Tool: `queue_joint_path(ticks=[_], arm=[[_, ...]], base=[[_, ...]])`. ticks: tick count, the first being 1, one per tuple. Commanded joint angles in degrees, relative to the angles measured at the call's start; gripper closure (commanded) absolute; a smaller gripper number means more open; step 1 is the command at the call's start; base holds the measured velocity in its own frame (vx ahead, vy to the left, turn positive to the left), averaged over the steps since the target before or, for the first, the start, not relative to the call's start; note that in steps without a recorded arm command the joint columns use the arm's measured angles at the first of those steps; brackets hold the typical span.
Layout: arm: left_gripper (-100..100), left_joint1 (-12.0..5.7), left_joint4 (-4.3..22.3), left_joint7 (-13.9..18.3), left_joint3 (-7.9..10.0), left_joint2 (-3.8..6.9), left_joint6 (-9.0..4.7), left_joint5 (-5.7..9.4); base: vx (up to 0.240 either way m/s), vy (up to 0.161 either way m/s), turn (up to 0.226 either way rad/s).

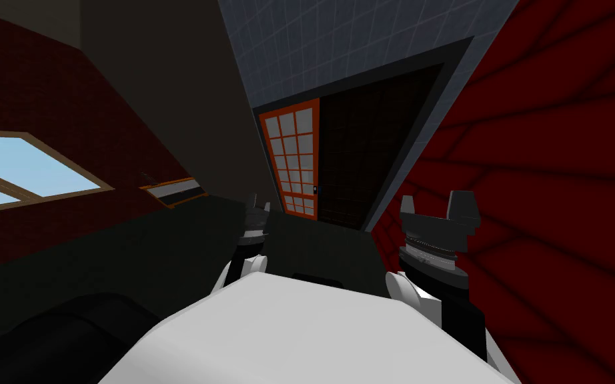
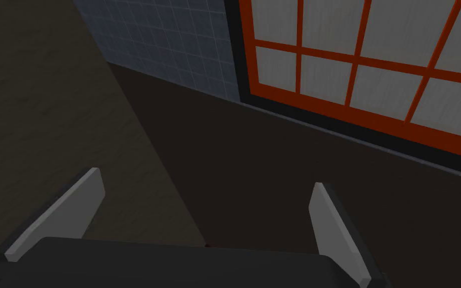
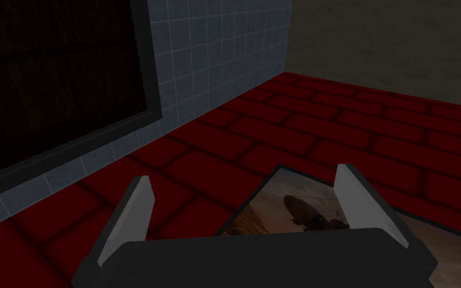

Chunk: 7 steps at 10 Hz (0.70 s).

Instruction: Pull the door open

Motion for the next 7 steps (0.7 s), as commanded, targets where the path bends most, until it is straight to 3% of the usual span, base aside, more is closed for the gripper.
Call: queue_joint_path(ticks=[1,7], arm=[[-100,-0.41,1.7,-1.6,0.37,0.60,-0.52,-0.32],[-100,-2.04,8.2,-7.8,1.81,2.43,-2.58,-1.56]], base=[[0.108,0.049,0.004],[0.102,-0.023,-0.052]])
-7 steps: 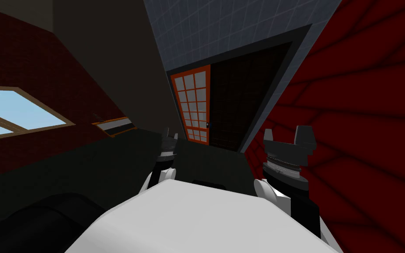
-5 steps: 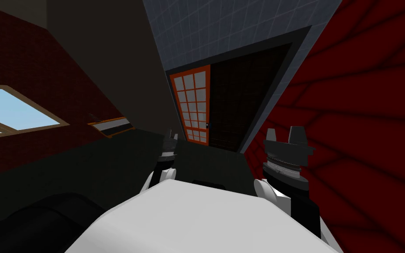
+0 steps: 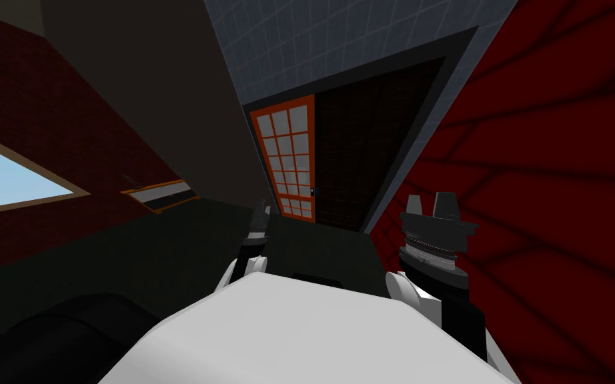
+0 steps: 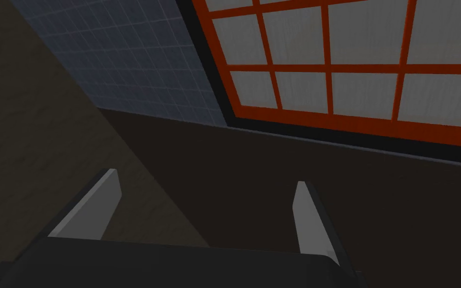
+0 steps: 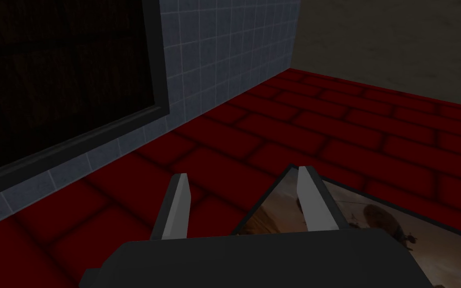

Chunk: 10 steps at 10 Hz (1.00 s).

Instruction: Pull the door open

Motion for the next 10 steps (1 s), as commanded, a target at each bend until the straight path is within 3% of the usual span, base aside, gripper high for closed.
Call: queue_joint_path(ticks=[1,10], arm=[[-100,-0.45,1.4,-1.7,0.22,0.26,-0.25,-0.40],[-100,-3.11,11.9,-11.8,2.55,2.14,-3.57,-2.41]], base=[[0.088,-0.011,-0.031],[0.094,-0.014,-0.044]])
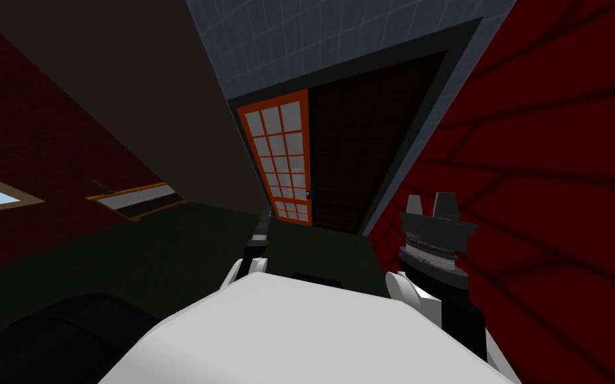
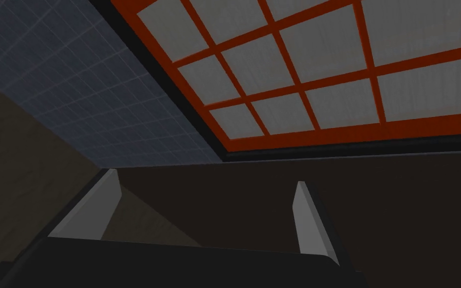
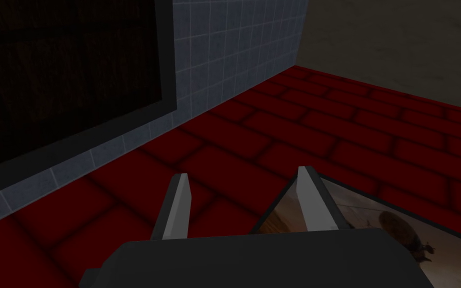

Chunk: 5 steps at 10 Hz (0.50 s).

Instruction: Pull the door open

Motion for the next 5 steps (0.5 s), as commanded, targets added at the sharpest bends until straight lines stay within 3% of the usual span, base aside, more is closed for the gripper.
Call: queue_joint_path(ticks=[1,5], arm=[[-100,-0.48,2.2,-2.1,0.60,0.44,-0.85,-0.34],[-100,-1.89,7.8,-7.4,1.82,1.09,-2.60,-1.40]], base=[[0.102,-0.006,-0.066],[0.101,-0.001,-0.051]])
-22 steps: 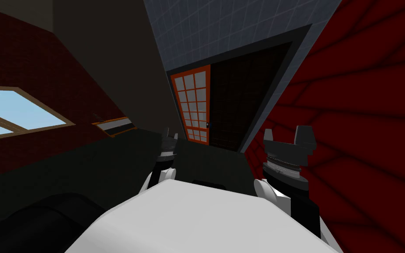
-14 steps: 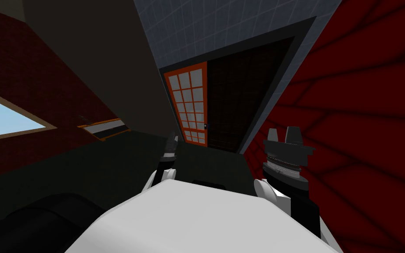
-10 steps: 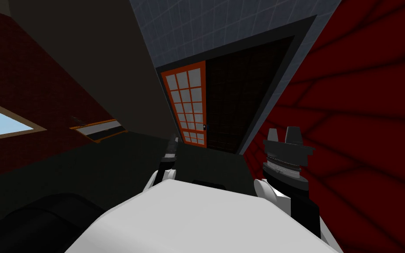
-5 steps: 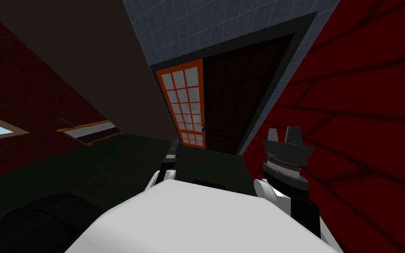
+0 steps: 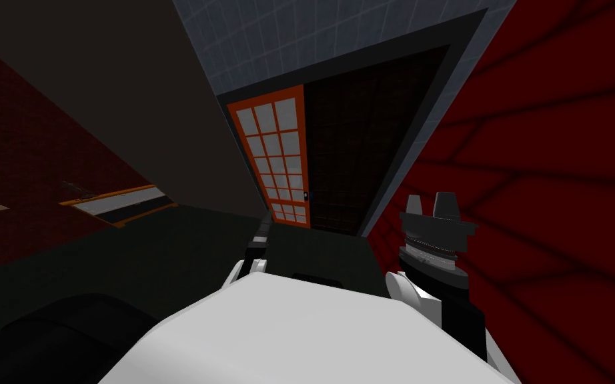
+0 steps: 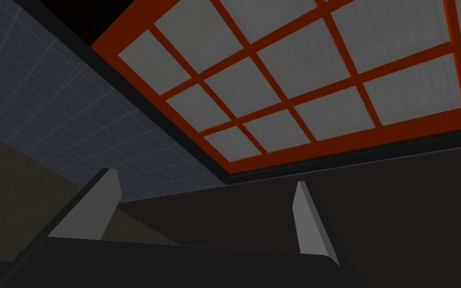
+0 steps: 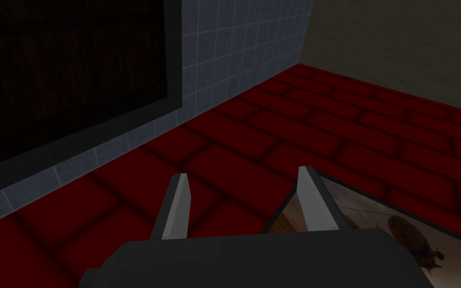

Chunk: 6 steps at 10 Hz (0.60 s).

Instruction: Pull the door open

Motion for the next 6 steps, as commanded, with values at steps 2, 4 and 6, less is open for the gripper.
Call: queue_joint_path(ticks=[2,4,6], arm=[[-100,-0.84,3.5,-3.9,0.76,0.30,-1.15,-0.77],[-100,-1.59,6.5,-6.6,1.40,0.55,-2.07,-1.32],[-100,-2.36,9.4,-9.5,2.06,0.72,-3.01,-1.90]], base=[[0.102,-0.011,-0.053],[0.099,-0.014,-0.061],[0.096,-0.009,-0.051]])
